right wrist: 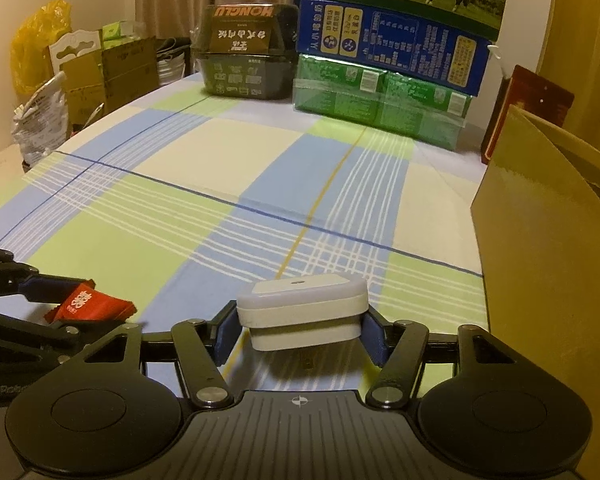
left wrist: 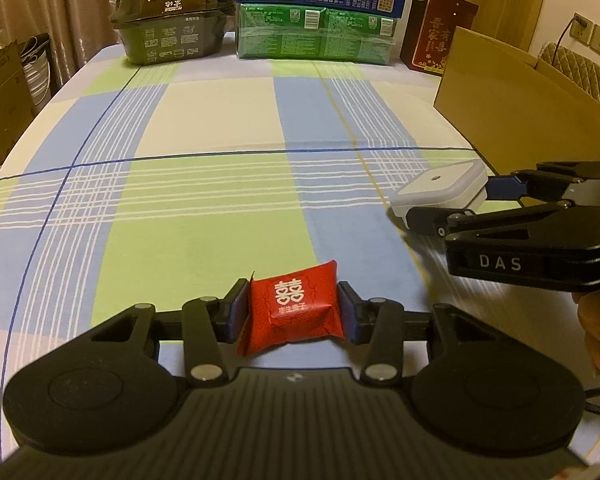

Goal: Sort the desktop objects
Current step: 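Carry the candy packet and night light over the cardboard box with both grippers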

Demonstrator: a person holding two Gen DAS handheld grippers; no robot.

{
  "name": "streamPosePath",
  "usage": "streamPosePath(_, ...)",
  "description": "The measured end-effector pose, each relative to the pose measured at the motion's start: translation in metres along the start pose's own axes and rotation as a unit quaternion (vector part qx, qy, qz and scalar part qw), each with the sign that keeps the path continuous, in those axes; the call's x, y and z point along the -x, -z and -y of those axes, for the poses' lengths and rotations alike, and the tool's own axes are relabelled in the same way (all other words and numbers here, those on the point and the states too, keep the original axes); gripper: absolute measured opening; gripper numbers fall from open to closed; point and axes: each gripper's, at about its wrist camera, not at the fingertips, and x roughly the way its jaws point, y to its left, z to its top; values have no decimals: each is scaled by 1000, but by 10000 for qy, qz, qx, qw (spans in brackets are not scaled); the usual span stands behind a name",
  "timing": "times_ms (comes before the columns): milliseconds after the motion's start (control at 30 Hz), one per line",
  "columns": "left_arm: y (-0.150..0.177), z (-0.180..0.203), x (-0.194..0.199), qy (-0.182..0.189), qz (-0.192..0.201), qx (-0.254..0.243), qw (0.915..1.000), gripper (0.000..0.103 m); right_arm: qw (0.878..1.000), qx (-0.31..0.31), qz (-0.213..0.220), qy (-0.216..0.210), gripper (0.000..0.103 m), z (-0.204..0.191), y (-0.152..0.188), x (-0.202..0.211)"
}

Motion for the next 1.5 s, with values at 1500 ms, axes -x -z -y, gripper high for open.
streamPosePath(1500, -3, -4, 3, -219, -41, 152, 9996, 39, 9994, -162, 314, -41, 58, 1, -10, 7)
